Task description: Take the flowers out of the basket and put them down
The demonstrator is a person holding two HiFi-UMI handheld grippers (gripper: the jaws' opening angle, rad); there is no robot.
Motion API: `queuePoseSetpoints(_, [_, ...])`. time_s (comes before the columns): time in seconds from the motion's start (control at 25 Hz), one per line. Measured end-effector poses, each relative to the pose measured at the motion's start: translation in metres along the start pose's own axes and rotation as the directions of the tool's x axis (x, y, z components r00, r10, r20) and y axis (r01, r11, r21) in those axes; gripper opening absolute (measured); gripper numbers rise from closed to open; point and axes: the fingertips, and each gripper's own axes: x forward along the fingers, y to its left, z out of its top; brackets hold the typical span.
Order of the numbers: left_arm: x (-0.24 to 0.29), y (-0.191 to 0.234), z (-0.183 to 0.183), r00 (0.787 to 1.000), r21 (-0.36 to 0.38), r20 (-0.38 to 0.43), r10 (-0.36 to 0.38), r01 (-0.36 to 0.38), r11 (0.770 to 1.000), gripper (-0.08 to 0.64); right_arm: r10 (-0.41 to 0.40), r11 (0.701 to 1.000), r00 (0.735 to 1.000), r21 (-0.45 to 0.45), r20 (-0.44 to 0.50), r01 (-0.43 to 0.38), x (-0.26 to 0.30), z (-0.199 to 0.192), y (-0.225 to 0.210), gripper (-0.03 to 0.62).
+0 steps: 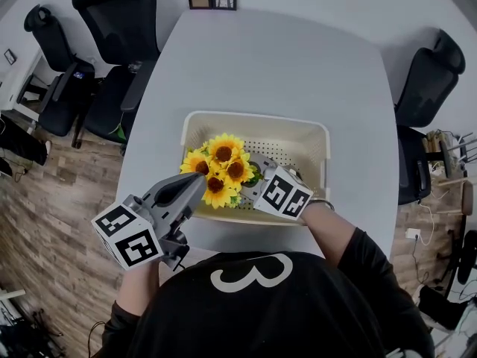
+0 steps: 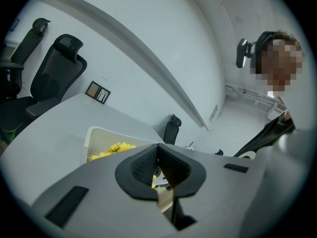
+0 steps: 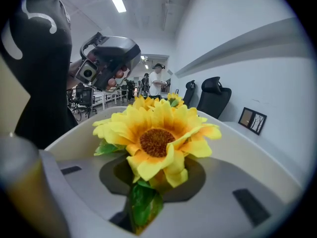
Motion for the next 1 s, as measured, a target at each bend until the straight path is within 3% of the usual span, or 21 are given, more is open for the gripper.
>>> queuePoseSetpoints(0.4, [-0.012,-0.013,-0.008,1.000,0.006,-0.009,0.022,-0.022,1.000,0.012,-0.041,0.998,0.999,-0.057,0.005,0.041,-0.012,0.014,0.001,0.097])
queuePoseSetpoints(1.0, [-0.035,-0.064,-0.017,1.000,0.037,0.027,0.015,-0.016,0.999,0.012,-0.154,0.983,0.978,-0.080,0.143,0.166,-0.071,0.070,0.008,0.091])
